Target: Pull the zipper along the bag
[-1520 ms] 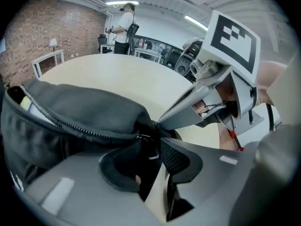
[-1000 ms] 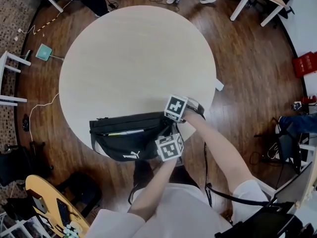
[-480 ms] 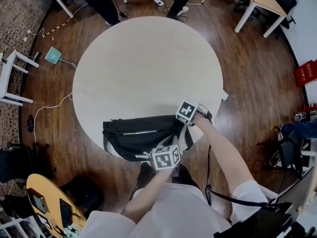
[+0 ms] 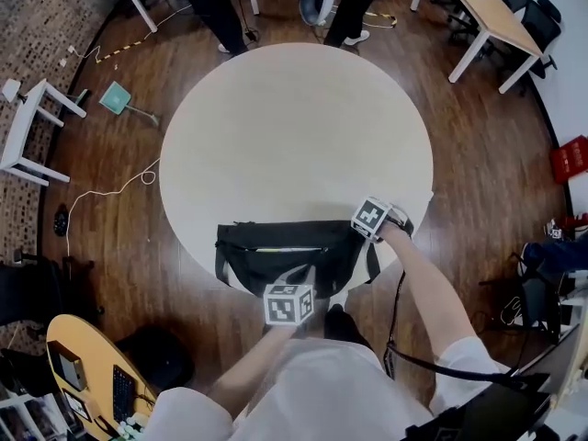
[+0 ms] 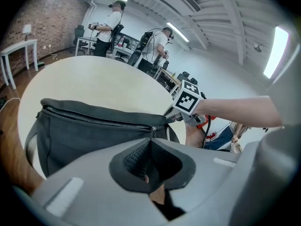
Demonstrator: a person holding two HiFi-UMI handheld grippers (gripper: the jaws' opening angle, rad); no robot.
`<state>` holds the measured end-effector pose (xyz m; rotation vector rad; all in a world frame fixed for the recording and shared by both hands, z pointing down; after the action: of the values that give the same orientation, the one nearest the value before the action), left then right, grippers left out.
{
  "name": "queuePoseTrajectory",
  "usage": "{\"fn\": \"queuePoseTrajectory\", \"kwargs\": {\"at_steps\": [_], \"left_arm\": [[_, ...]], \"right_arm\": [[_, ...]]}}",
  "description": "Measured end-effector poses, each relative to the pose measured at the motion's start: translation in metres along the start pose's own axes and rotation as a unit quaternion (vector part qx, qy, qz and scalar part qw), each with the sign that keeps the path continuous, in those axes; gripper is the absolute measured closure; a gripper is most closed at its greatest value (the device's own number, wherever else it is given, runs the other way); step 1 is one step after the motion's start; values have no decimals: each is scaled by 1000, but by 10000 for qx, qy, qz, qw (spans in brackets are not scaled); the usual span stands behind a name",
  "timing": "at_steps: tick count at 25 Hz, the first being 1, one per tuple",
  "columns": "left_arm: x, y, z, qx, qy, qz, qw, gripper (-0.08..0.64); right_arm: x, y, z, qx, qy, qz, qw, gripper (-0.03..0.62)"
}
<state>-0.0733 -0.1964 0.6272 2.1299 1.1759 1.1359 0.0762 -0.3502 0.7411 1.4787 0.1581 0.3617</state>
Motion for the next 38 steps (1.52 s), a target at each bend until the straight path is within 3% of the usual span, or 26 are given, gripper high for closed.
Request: {"fn": "queuePoseTrajectory", "kwargs": {"at_steps": [9, 12, 15, 28, 33, 38], "left_arm": [[-17, -34, -51, 224, 502, -116, 9984, 540], [-18, -45, -66, 222, 726, -132, 9970, 540], [-25, -55, -88, 186, 803, -120, 9965, 540], [-51, -102, -224, -615, 652, 227, 9957, 540], [-61, -102, -268, -866, 1008, 362, 9905, 540], [-77, -89, -296, -967, 1318, 419, 9857, 538]], "right_arm": [[-9, 4, -9, 80, -48, -19, 10000, 603], [-11, 1, -6, 365, -181, 23, 9992, 601], [-5, -2, -6, 477, -173, -265, 9984, 601], [-1, -3, -6, 546, -170, -975, 9936, 601], [-2, -5, -7, 607, -151, -1198, 9908, 601], [-9, 1, -8, 540, -299, -1123, 9918, 601]]}}
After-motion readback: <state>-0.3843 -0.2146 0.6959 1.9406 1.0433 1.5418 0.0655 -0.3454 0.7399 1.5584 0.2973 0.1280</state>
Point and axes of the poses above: the fingertips, and each gripper's own axes: y forward along the fingers, z to its right, x out of its underside, the point moved 3 cm from there along -y, backward along the fingers, and after that the axes turned 8 degrees about -y, right-handed, at the moved point
